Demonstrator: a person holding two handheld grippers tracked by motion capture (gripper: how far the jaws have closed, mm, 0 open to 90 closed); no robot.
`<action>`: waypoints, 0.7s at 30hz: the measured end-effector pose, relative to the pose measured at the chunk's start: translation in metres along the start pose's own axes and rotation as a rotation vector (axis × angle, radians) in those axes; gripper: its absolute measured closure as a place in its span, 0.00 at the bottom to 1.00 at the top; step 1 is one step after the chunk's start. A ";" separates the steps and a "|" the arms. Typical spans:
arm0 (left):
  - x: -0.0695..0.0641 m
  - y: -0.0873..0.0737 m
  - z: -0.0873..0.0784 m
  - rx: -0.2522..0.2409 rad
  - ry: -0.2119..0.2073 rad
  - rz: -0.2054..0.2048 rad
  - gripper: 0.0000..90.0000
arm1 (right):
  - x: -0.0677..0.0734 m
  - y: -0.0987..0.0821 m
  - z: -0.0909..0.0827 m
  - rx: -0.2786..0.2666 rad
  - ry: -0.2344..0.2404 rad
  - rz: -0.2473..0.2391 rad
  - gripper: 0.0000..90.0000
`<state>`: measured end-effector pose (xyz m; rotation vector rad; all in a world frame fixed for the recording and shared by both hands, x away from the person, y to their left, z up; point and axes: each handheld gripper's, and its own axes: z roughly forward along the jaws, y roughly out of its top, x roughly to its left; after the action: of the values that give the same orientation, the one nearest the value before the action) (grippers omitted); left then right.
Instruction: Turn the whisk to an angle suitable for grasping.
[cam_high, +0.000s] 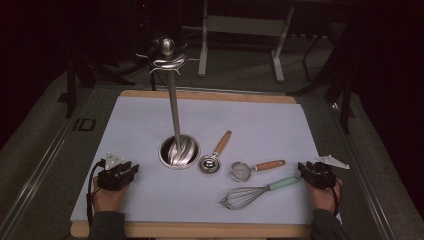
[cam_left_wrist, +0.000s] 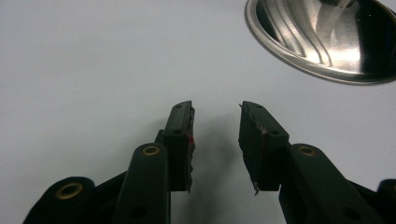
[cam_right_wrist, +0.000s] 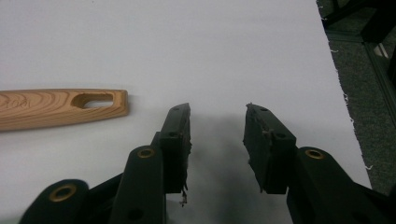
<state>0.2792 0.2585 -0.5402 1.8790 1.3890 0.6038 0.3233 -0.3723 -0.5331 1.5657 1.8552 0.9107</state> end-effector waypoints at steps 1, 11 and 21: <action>0.000 0.000 0.000 0.000 0.000 0.000 0.72 | 0.000 0.000 0.000 0.000 0.000 0.000 0.67; -0.003 -0.001 0.001 0.006 0.000 0.031 0.72 | 0.010 0.002 -0.013 0.023 0.012 -0.016 0.73; -0.004 0.000 0.004 0.029 0.000 0.045 0.72 | 0.026 0.000 -0.038 0.064 0.055 -0.101 1.00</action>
<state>0.2801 0.2534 -0.5425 1.9381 1.3653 0.6091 0.2892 -0.3521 -0.5092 1.4827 2.0010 0.8642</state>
